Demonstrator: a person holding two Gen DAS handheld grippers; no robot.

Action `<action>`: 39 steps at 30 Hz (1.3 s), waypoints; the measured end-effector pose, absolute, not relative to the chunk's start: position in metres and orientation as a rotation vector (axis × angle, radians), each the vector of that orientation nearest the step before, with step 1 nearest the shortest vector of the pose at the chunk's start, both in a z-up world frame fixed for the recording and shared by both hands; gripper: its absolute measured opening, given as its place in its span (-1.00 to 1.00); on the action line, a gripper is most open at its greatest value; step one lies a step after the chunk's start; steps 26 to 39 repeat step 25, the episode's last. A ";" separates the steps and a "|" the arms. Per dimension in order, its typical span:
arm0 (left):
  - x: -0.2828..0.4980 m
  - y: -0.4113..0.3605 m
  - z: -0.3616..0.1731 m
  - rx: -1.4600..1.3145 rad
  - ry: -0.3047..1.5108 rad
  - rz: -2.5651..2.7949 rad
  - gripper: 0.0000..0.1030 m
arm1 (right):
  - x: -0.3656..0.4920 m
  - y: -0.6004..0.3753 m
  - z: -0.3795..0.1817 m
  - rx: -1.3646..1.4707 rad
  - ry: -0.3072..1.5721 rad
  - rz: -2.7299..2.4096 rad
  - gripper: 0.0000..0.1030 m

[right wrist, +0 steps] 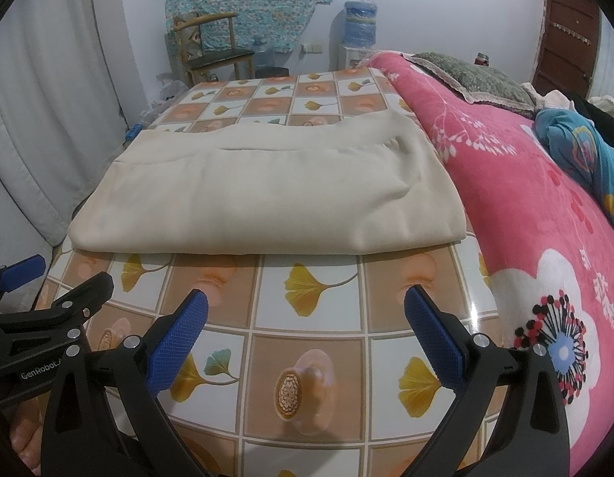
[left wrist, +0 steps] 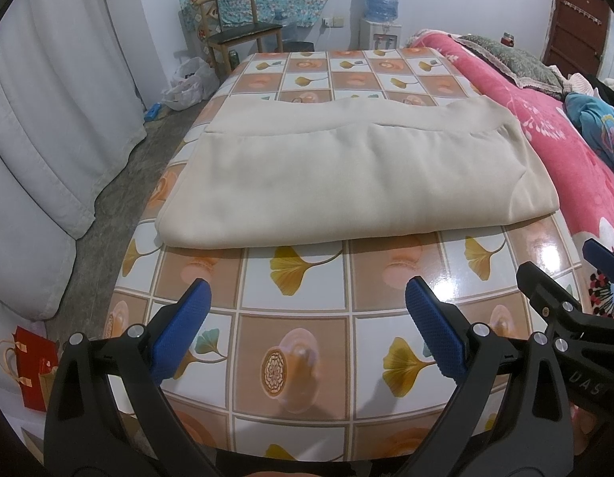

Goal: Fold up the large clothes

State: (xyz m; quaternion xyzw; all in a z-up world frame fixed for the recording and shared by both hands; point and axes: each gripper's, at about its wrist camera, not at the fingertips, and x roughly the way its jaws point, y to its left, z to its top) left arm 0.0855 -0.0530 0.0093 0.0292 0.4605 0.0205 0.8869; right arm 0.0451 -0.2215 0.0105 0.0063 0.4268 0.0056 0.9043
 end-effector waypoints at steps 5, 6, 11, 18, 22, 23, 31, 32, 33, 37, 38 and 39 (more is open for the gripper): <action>0.085 -0.053 0.009 0.061 0.958 0.041 0.84 | 0.045 -0.222 0.010 0.016 0.884 0.011 0.87; 0.085 -0.053 0.009 0.060 0.958 0.042 0.84 | 0.045 -0.221 0.011 0.016 0.884 0.011 0.87; 0.085 -0.054 0.010 0.061 0.959 0.042 0.84 | 0.046 -0.221 0.011 0.016 0.884 0.012 0.87; 0.085 -0.053 0.010 0.060 0.958 0.041 0.84 | 0.045 -0.221 0.011 0.016 0.884 0.012 0.87; 0.085 -0.053 0.010 0.060 0.958 0.042 0.84 | 0.045 -0.221 0.011 0.017 0.885 0.012 0.87; 0.085 -0.053 0.010 0.061 0.958 0.042 0.84 | 0.046 -0.221 0.011 0.017 0.885 0.013 0.87; 0.085 -0.053 0.010 0.060 0.958 0.042 0.84 | 0.046 -0.221 0.011 0.016 0.884 0.012 0.87; 0.085 -0.053 0.010 0.060 0.958 0.042 0.84 | 0.046 -0.221 0.011 0.016 0.884 0.012 0.87; 0.085 -0.053 0.010 0.060 0.958 0.042 0.84 | 0.046 -0.221 0.011 0.016 0.884 0.012 0.87; 0.085 -0.053 0.010 0.060 0.958 0.042 0.84 | 0.046 -0.221 0.011 0.016 0.884 0.012 0.87; 0.085 -0.053 0.010 0.060 0.958 0.042 0.84 | 0.046 -0.221 0.011 0.016 0.884 0.012 0.87; 0.085 -0.053 0.010 0.060 0.958 0.042 0.84 | 0.046 -0.221 0.011 0.016 0.884 0.012 0.87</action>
